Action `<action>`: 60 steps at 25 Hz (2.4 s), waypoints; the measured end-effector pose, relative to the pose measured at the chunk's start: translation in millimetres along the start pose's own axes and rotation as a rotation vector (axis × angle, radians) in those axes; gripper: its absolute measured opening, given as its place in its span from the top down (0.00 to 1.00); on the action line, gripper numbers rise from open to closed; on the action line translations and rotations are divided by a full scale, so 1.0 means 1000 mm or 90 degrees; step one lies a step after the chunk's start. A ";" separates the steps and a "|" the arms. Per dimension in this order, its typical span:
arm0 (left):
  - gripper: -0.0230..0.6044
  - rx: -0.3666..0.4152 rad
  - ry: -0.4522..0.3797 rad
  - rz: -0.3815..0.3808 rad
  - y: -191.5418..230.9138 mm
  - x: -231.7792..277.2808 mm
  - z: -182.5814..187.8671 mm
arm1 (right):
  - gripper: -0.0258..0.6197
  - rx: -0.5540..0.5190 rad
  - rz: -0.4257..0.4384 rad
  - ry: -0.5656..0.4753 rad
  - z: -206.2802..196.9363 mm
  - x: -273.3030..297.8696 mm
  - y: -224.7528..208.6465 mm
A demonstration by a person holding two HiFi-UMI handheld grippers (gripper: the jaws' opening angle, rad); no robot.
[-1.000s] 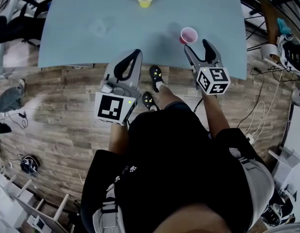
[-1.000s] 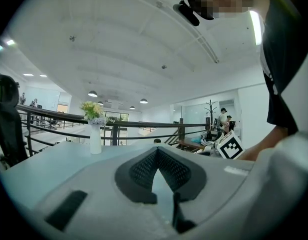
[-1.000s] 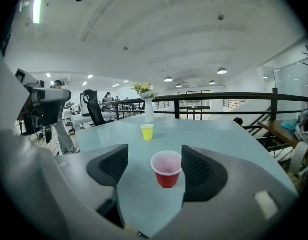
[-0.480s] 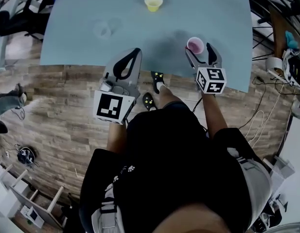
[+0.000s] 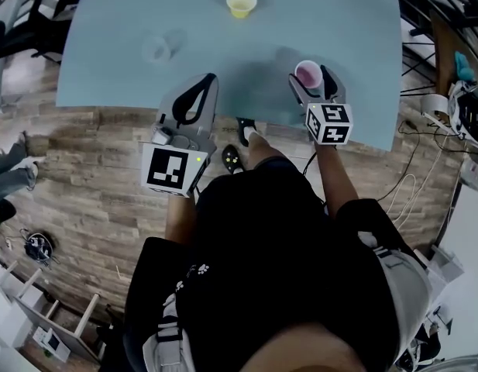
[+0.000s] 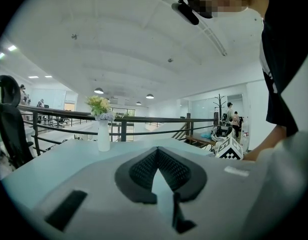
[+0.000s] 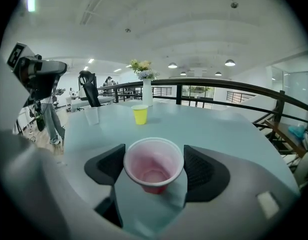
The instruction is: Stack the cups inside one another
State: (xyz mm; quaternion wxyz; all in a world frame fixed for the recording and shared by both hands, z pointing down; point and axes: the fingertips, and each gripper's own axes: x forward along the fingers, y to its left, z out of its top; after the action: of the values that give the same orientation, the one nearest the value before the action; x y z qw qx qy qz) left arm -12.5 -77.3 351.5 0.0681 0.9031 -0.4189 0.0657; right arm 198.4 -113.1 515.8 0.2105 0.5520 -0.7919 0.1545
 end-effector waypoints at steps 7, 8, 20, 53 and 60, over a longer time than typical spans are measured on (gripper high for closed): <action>0.98 -0.011 -0.002 0.012 0.015 0.013 -0.002 | 0.39 -0.010 0.022 0.000 0.011 0.009 0.005; 0.98 -0.013 -0.004 0.015 0.018 0.013 -0.001 | 0.39 -0.011 0.026 -0.005 0.016 0.011 0.007; 0.98 -0.025 -0.012 0.086 0.047 0.008 0.003 | 0.39 -0.029 0.109 -0.112 0.116 0.038 0.023; 0.98 -0.057 0.000 0.332 0.119 -0.061 0.007 | 0.39 -0.113 0.265 -0.126 0.191 0.169 0.079; 0.98 -0.051 0.006 0.344 0.116 -0.056 0.009 | 0.39 -0.117 0.270 -0.096 0.175 0.181 0.073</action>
State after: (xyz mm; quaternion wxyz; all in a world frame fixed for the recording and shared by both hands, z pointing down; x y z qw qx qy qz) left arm -137.1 -111.1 340.9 0.0855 0.7548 -0.6467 0.0692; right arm 46.4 -318.0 455.5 0.1629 0.3616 -0.9144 0.0808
